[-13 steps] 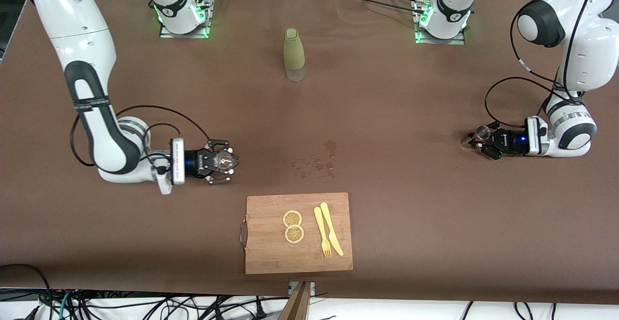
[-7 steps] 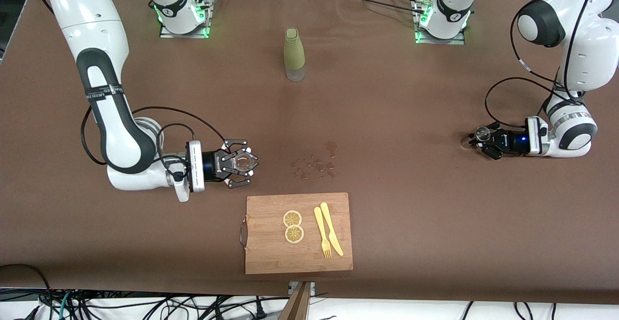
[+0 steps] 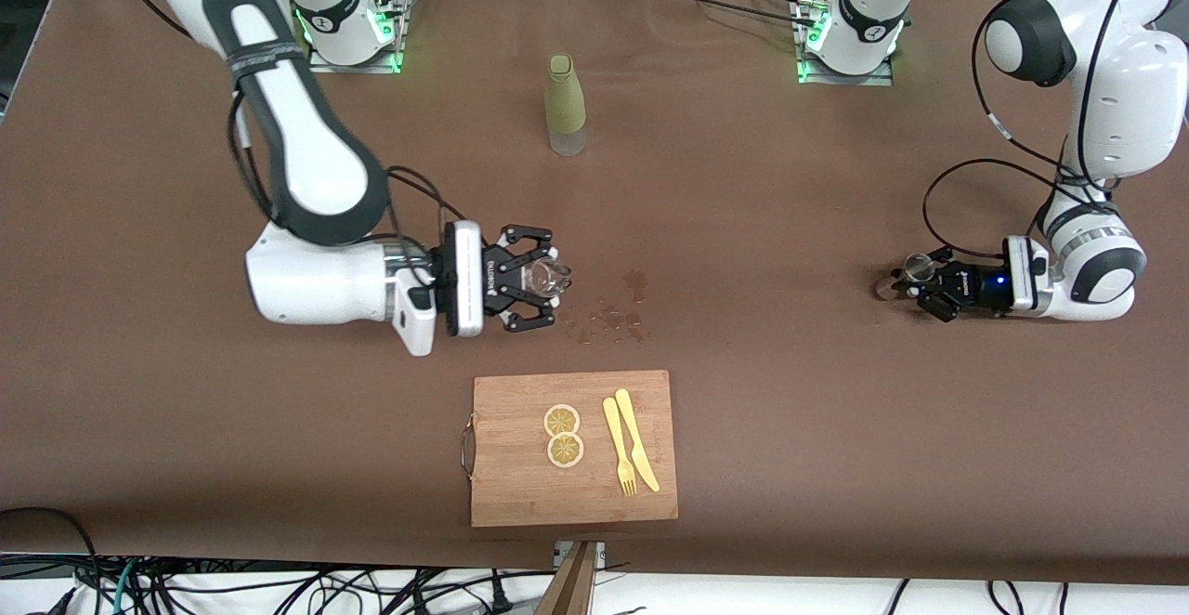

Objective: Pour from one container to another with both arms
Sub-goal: 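Carry the glass cup and the jigger toward each other at table center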

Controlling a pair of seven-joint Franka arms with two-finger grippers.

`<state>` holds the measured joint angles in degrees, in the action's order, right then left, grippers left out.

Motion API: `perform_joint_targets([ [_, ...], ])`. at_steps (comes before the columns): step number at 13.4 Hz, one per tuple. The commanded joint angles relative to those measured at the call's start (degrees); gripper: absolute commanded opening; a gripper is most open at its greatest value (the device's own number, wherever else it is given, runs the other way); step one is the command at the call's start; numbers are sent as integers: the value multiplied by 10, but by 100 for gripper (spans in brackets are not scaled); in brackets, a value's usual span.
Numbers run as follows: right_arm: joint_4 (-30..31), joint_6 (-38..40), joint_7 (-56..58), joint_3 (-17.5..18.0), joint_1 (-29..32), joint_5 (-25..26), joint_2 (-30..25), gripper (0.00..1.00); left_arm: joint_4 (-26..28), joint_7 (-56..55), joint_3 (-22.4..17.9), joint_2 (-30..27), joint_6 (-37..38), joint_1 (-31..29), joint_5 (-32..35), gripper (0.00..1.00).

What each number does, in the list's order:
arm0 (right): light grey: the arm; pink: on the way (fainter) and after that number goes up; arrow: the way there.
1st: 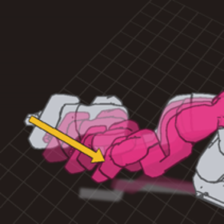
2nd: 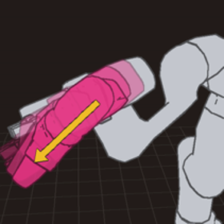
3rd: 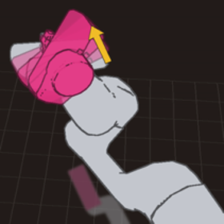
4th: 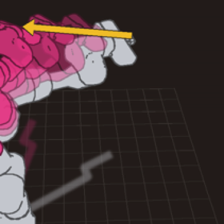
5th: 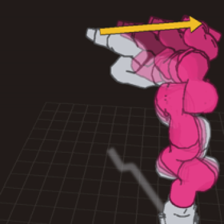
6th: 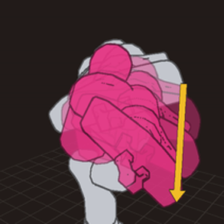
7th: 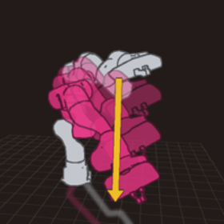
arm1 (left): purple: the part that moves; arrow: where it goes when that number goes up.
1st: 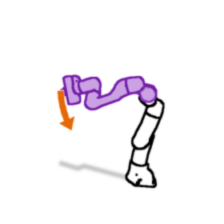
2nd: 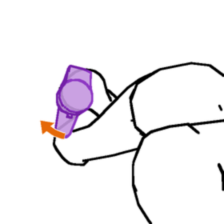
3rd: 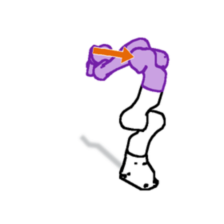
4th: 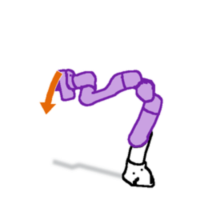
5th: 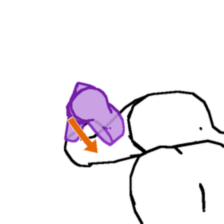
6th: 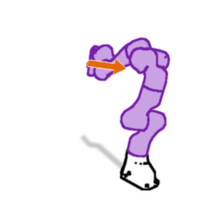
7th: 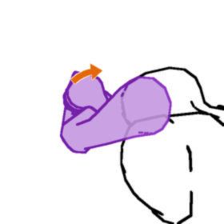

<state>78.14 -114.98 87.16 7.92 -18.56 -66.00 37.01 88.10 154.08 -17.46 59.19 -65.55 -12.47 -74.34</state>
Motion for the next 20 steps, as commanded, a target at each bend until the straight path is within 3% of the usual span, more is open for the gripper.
perform_joint_targets([
  [1,5,-30,-52,-3,-17,38,-6,0,13,-27,5,-14,-13,43,-49,0],
  [6,-22,-85,-137,-4,-73,116,-6,0,16,-47,13,-14,-82,140,-116,0],
  [12,-23,-109,-237,-4,-116,267,-6,0,17,-84,127,-26,-206,165,-160,0],
  [20,-19,-104,-287,-5,-145,364,-3,0,19,-106,251,-31,-352,180,-185,0],
])
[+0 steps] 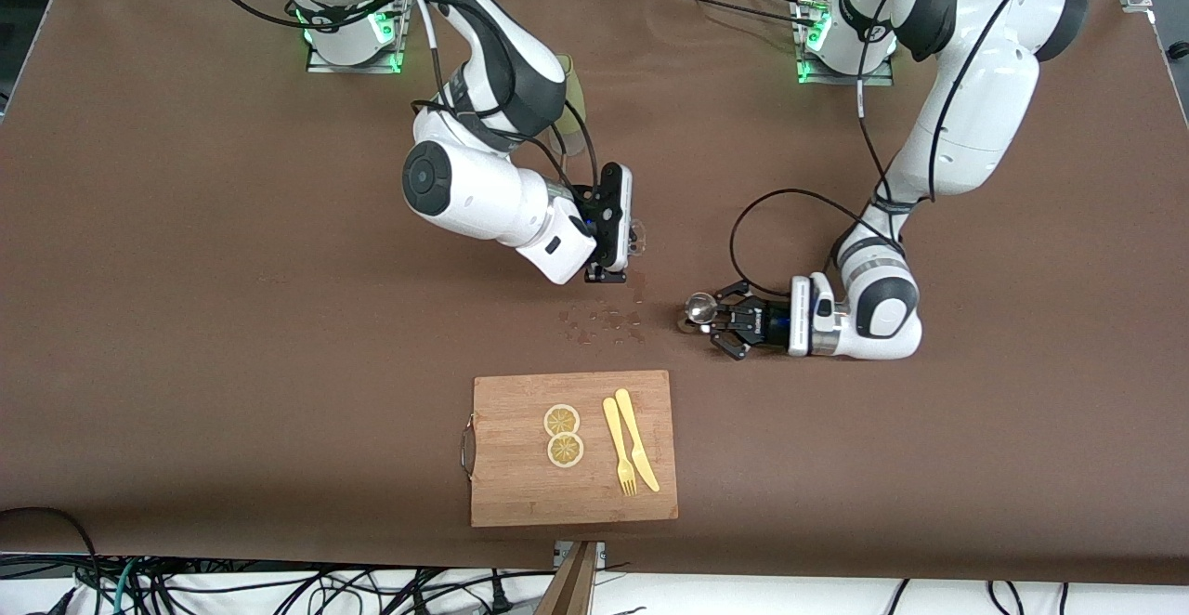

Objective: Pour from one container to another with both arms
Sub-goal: 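Carry the glass cup and the jigger toward each other at table center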

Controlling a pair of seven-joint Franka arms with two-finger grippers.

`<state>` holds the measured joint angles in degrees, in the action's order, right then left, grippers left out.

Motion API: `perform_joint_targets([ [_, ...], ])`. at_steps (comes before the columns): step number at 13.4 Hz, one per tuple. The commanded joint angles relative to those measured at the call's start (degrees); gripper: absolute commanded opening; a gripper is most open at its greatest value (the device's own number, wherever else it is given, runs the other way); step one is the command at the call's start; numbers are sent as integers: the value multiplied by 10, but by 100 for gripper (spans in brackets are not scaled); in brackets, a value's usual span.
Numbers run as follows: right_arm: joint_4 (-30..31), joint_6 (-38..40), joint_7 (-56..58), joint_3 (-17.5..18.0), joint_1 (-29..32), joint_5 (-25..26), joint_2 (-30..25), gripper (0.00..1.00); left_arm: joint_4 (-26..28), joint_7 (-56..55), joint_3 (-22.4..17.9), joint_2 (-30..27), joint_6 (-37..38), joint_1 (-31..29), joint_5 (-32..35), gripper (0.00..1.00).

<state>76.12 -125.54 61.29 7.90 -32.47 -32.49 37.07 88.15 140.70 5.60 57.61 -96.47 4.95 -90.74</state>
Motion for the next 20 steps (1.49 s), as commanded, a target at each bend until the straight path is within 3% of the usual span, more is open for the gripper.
perform_joint_targets([
  [1,3,5,-35,-5,-7,43,-4,0,19,26,34,-15,-56,6,-25,0],
  [8,5,19,-49,-6,-11,67,-6,0,37,34,86,-22,-101,7,-36,0],
  [11,4,33,-85,-4,-15,109,-9,0,42,35,100,-24,-107,7,-37,0],
  [20,2,40,-108,-6,-18,164,-9,0,77,99,115,-44,-108,7,-37,0],
])
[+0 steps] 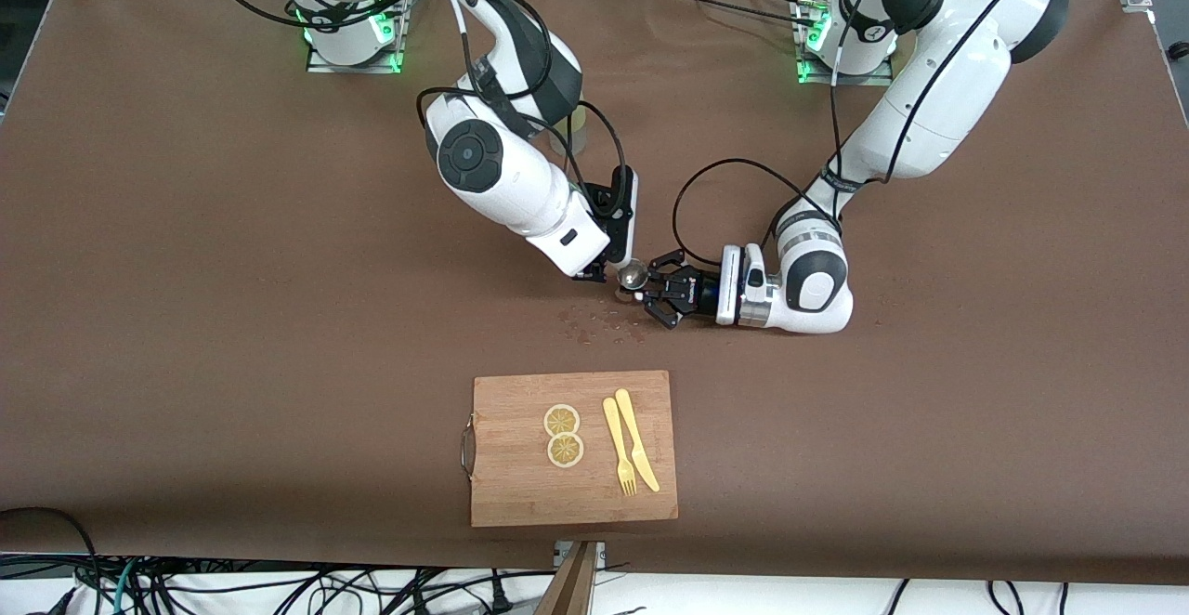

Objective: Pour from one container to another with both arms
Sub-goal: 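Tilt the glass cup with the right gripper, pouring into the jigger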

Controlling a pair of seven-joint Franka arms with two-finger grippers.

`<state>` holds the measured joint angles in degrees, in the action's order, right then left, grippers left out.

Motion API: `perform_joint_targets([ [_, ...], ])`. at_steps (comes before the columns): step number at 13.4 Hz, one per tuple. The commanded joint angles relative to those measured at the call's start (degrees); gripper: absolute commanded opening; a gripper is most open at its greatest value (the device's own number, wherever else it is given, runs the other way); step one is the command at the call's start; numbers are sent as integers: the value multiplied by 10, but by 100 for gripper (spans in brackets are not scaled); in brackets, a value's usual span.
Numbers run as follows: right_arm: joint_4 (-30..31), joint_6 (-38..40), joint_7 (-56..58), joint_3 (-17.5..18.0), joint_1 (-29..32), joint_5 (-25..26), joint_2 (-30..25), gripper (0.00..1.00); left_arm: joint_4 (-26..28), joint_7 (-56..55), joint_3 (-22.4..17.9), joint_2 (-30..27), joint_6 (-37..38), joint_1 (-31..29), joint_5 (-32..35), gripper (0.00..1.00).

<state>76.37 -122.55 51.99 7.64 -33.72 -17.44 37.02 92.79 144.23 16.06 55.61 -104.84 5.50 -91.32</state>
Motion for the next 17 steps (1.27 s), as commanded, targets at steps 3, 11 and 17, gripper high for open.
perform_joint_targets([
  [3,-1,10,-15,-3,-7,39,-9,0,33,70,16,-24,-25,1,-31,0],
  [11,-1,23,-24,-3,-16,77,-9,0,32,70,26,-25,-35,1,-38,0],
  [17,-1,26,-27,-3,-19,90,-9,0,33,70,26,-25,-35,1,-38,0],
])
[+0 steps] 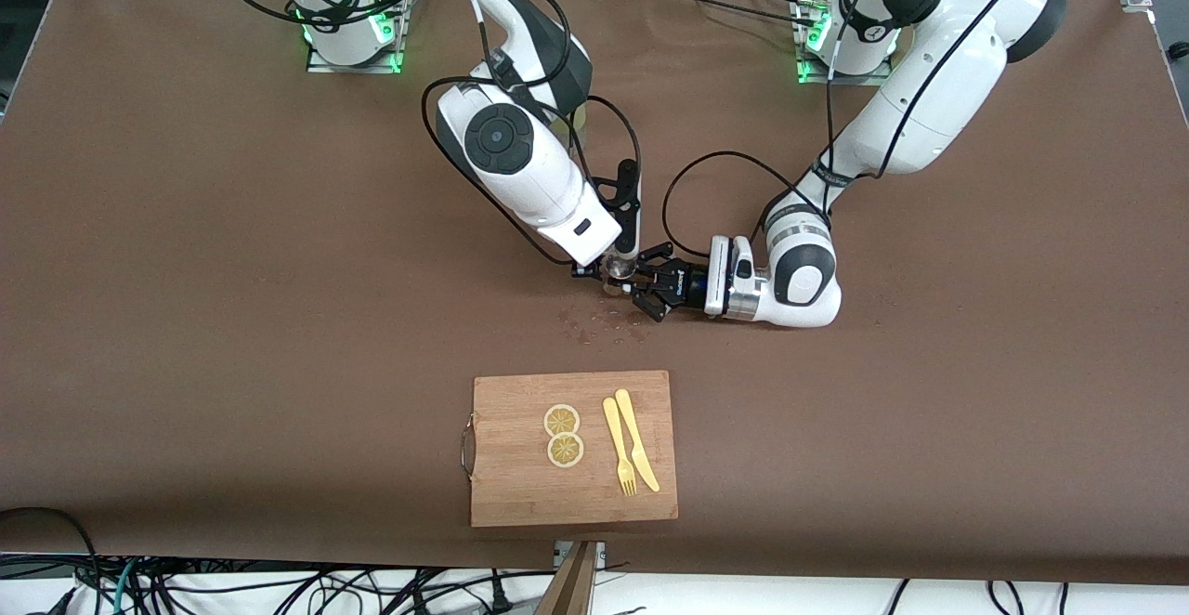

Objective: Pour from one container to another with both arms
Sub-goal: 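Tilt the glass cup with the right gripper, pouring into the jigger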

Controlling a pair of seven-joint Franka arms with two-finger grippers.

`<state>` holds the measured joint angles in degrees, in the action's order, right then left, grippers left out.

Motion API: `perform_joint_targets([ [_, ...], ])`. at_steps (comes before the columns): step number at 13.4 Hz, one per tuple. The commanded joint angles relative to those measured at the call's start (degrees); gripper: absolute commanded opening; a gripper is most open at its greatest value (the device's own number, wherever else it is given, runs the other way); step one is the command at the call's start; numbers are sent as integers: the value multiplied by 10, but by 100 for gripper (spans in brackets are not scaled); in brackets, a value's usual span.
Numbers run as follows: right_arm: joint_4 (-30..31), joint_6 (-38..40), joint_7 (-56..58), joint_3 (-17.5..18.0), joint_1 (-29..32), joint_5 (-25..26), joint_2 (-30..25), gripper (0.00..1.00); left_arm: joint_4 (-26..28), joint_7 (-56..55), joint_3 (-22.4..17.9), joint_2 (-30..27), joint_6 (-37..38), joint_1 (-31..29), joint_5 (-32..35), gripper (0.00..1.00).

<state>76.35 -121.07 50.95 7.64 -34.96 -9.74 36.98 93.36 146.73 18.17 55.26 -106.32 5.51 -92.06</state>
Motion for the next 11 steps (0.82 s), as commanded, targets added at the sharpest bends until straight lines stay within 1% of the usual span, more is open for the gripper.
perform_joint_targets([
  [1,-1,11,-16,-3,-6,13,-9,0,27,45,5,-22,-20,1,-30,0],
  [7,-1,10,-16,-3,-6,15,-9,0,31,47,5,-22,-20,0,-30,0],
  [11,-3,8,-20,-3,-5,4,-9,0,30,46,5,-23,-20,1,-30,0],
])
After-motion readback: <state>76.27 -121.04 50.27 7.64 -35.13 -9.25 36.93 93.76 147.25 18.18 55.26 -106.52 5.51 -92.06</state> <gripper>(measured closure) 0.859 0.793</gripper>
